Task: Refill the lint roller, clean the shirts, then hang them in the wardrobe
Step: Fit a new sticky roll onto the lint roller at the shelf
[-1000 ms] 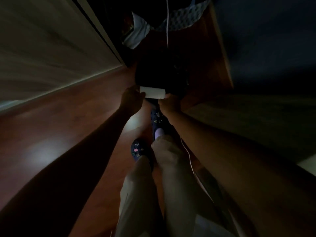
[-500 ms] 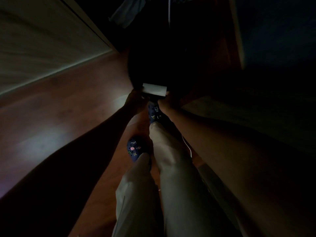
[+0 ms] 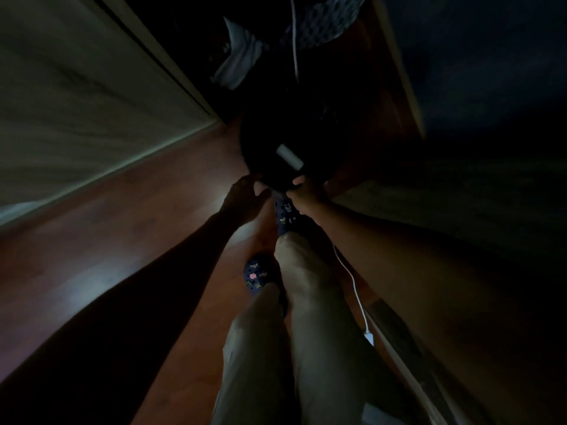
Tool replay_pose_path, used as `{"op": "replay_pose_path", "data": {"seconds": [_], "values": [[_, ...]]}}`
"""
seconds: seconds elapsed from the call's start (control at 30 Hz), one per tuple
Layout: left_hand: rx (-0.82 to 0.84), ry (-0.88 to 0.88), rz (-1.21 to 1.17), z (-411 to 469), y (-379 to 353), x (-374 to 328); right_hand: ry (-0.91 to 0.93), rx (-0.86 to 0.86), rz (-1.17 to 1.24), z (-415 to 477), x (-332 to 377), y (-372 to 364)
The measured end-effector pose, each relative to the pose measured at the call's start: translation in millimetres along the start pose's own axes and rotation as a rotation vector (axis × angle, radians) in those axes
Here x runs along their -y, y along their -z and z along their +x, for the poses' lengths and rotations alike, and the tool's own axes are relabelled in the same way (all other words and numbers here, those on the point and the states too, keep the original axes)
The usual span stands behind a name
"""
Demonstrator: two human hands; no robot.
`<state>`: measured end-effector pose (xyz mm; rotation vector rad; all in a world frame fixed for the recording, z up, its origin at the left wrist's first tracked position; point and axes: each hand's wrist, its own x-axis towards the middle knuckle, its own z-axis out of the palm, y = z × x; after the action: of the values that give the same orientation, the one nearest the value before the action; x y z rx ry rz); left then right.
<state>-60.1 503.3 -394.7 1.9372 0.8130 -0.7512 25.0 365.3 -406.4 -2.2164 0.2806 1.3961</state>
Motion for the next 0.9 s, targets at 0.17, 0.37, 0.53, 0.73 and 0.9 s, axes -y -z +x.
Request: {"op": "replay_pose_path", "data": {"seconds": [0.17, 0.37, 0.53, 0.73, 0.9], "values": [[-0.09, -0.179, 0.054, -87.4, 48.8, -54.1, 0.176, -0.11, 0.148, -104.1, 27.1, 49.5], [-0.246, -0.427, 0.04, -214.5, 85.4, -139.4, 0.389, -0.303, 0.333, -268.3, 31.5, 131.4], [-0.156, -0.638, 0.158, -295.9, 62.0, -210.7, 0.527, -0.53, 0.369, -377.5, -31.8, 202.8], [-0.035, -0.847, 0.319, -326.8, -7.9, -306.6, 0.491, -0.778, 0.451, -433.1, -138.7, 254.1], [0.022, -0.975, 0.458, -334.0, -79.1, -371.7, 0.387, -0.868, 0.436, -429.3, -209.2, 273.8]]}}
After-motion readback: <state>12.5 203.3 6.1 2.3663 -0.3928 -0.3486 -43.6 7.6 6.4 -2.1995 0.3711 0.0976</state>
